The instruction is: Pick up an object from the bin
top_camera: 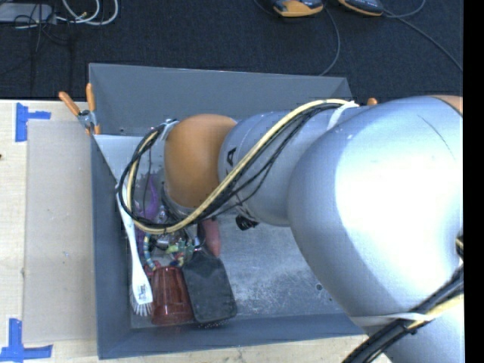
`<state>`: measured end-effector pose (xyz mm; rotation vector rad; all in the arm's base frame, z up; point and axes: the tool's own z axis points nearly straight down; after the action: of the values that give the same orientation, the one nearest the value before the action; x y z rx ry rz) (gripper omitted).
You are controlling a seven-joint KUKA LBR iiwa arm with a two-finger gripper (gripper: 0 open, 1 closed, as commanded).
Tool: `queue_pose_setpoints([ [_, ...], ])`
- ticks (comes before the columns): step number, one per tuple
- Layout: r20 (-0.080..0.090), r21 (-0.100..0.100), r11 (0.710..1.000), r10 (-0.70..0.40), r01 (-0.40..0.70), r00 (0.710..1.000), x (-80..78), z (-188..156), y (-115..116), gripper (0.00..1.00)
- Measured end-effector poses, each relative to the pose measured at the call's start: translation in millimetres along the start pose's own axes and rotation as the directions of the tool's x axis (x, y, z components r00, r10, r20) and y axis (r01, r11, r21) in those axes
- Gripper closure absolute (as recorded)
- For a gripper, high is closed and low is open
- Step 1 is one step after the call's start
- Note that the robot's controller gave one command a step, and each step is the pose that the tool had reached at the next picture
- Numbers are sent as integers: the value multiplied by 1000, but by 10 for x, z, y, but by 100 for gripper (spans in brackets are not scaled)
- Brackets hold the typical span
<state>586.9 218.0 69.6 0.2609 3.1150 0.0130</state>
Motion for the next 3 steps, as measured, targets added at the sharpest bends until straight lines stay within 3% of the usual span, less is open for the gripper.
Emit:
queue_pose_setpoints([
  [3, 0, 0, 1000, 3, -3, 1000, -1, 0, -2, 100],
])
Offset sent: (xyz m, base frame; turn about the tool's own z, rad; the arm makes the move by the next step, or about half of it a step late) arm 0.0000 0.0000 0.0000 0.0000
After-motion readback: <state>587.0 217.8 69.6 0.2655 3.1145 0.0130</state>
